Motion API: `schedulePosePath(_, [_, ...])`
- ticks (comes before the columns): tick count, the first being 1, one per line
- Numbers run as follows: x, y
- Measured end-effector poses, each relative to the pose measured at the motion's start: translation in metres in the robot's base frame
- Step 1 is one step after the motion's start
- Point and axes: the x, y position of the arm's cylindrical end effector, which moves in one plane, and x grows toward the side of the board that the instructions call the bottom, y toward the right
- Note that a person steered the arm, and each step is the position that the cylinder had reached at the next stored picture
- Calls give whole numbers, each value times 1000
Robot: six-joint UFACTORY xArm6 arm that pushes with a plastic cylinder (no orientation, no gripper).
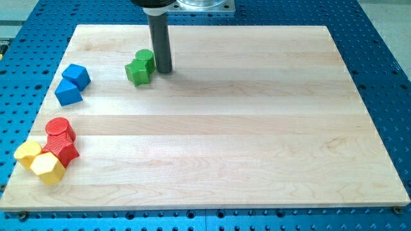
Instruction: Slide the green blocks downwards
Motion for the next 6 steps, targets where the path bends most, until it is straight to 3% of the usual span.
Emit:
schedulePosePath(1, [-38,-32])
schedulePosePath(2, [3,-59])
schedulePosePath(3, [88,-50])
schedulePosePath(5, [90,10])
schedulePosePath(6, [171,62])
